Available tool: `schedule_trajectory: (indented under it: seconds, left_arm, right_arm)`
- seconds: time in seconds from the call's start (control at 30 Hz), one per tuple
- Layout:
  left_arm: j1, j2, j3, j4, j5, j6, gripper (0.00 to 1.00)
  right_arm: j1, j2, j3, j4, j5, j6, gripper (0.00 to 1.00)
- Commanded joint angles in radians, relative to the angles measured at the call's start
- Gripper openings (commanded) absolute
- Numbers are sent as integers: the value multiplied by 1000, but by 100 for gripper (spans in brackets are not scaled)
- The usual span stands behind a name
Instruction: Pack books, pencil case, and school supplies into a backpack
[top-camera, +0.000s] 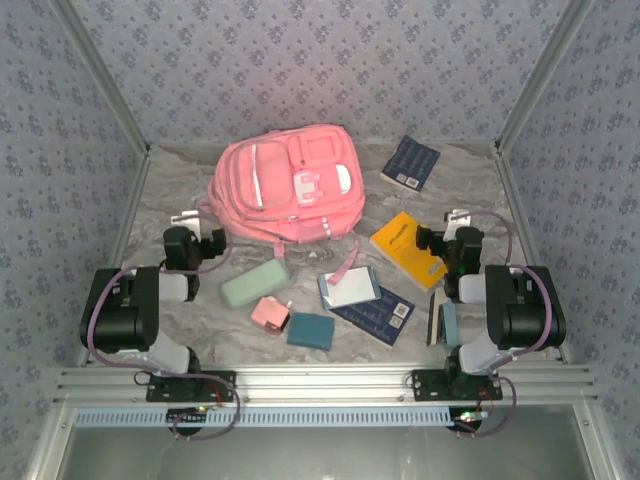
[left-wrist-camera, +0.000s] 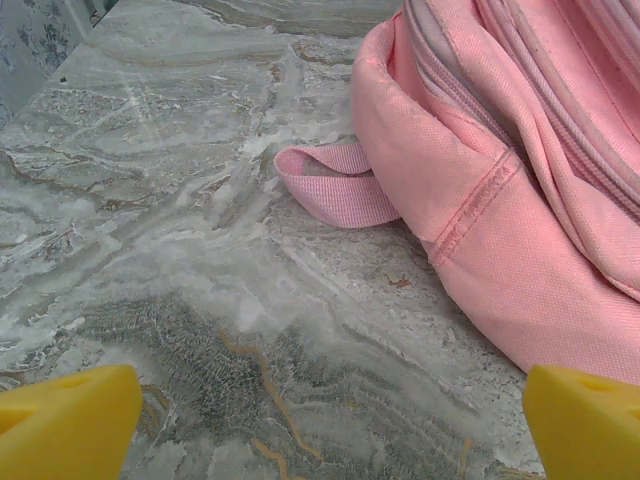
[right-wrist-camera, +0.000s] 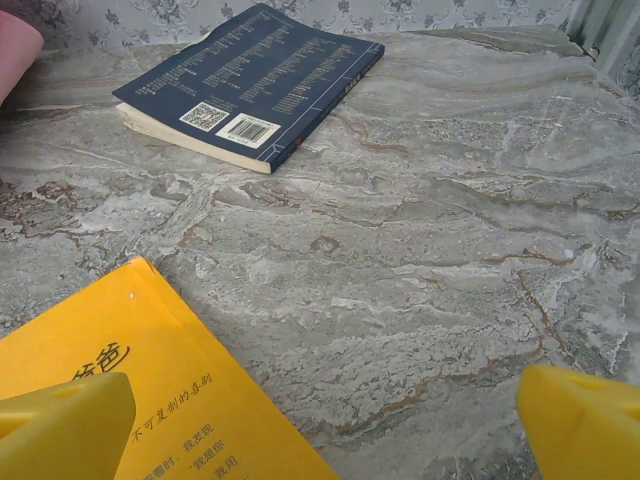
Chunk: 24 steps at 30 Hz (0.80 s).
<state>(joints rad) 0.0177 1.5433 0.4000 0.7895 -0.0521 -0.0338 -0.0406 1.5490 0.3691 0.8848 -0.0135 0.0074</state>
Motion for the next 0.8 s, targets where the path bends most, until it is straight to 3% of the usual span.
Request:
schedule_trajectory:
  seconds: [0.0, 0.53, 0.7, 0.77]
  left_arm:
    - [-1, -7, 13, 28, 11, 10, 98]
    - [-22, -8, 5, 43, -30, 21, 98]
    - [-61, -59, -34, 79, -97, 45, 98]
    - [-87, -149, -32, 9, -168, 54, 98]
  right_arm:
    - [5, -6, 11, -12, 21, -11, 100]
    - [3, -6, 10, -12, 17, -11, 100]
    - [2, -12, 0, 4, 10, -8, 100]
    - [15, -64, -30, 28, 7, -16, 100]
